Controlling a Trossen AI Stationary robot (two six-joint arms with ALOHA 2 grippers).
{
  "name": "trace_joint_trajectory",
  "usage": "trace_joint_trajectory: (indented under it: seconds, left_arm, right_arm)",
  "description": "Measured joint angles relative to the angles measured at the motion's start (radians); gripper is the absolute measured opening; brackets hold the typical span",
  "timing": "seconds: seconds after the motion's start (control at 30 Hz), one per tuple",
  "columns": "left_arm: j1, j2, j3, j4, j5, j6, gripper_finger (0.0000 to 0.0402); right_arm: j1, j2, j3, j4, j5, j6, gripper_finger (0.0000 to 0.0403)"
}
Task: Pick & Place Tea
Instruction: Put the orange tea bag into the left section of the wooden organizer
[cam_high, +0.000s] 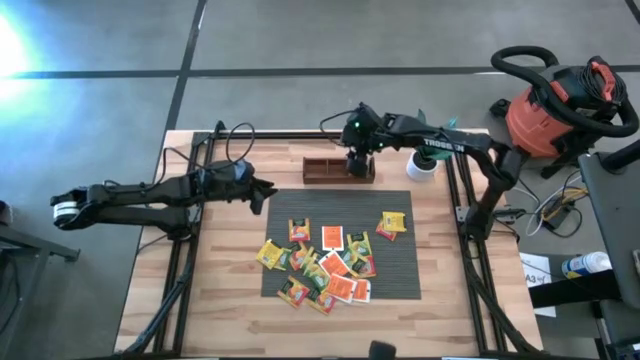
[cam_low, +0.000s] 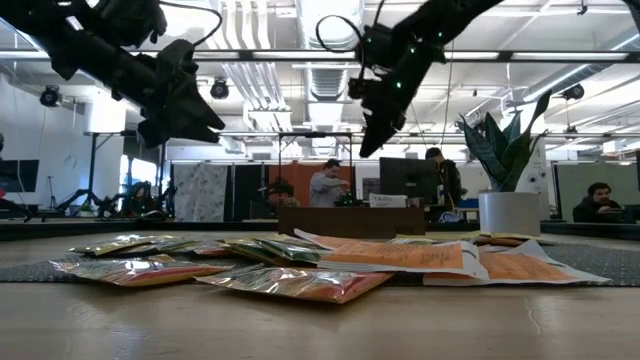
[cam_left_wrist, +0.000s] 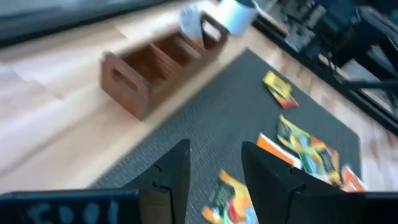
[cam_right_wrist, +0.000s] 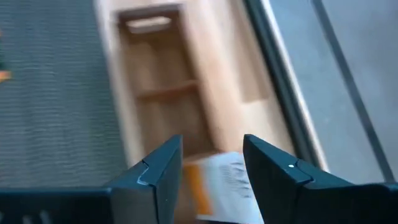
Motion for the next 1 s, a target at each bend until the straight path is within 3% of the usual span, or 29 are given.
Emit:
trace_joint_trajectory:
  seconds: [0.17, 0.3, 0.4, 0.57, 0.83, 1.0]
  left_arm:
    - [-0.013, 0.037, 0.000, -0.053, 0.063, -0.002, 0.0138]
    - [-0.044, 0.100, -0.001, -0.051, 0.174, -0.065, 0.0138]
    - [-0.083, 0.166, -0.001, -0.029, 0.237, -0.140, 0.0138]
    - [-0.184, 0.309, 0.000, 0.061, 0.240, -0.218, 0.0138]
    - [-0.356, 0.510, 0.034, 0.168, 0.069, -0.329, 0.0138]
    - [-0.396, 0.596, 0.077, 0.171, -0.056, -0.334, 0.0138]
  right_arm:
    - [0.102, -0.001, -0.004, -0.041, -0.103, 0.088, 0.0164]
    - [0.158, 0.006, -0.026, -0.003, -0.221, 0.295, 0.0156]
    - [0.184, 0.029, -0.046, 0.066, -0.238, 0.496, 0.0149]
    - [0.219, 0.102, -0.053, 0.202, -0.238, 0.704, 0.0142]
    - [0.271, 0.222, -0.053, 0.275, -0.258, 0.802, 0.0143]
    - [0.289, 0.303, -0.053, 0.343, -0.257, 0.833, 0.0138]
